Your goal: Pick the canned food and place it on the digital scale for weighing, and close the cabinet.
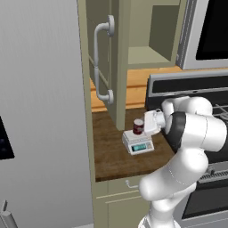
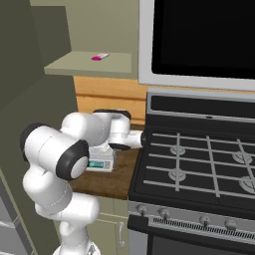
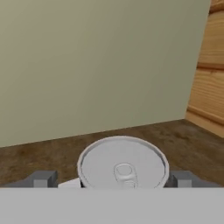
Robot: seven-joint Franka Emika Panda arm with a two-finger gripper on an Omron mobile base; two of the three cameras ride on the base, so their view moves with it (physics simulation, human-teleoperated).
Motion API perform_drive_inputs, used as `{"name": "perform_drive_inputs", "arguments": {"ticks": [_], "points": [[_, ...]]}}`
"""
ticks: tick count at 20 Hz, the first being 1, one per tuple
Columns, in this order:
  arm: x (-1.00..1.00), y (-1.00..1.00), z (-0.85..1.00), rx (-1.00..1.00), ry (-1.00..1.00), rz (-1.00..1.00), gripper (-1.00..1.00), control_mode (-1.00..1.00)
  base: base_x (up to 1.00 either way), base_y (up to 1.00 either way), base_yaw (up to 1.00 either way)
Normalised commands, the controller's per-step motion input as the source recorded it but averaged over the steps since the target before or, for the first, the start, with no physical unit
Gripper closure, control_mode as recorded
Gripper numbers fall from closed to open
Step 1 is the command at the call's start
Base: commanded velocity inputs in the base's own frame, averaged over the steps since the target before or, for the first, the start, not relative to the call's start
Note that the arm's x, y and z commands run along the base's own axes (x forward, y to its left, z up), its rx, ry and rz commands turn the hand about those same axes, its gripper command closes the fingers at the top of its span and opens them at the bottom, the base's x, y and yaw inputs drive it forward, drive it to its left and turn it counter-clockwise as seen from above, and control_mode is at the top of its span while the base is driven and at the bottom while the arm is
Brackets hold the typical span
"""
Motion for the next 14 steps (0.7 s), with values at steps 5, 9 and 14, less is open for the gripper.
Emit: {"name": "perform_drive_inputs", "arguments": {"ticks": [5,9,14], "points": [[0.15,-0.37,0.00,0.04,0.00,0.00,-1.00,-1.00,0.00,0.00,0.00],[0.09,-0.38,0.00,0.05,-0.03,0.00,-1.00,-1.00,0.00,0.00,0.00],[-0.54,-0.43,0.45,0.10,-0.27,0.00,-1.00,-1.00,0.00,0.00,0.00]]}}
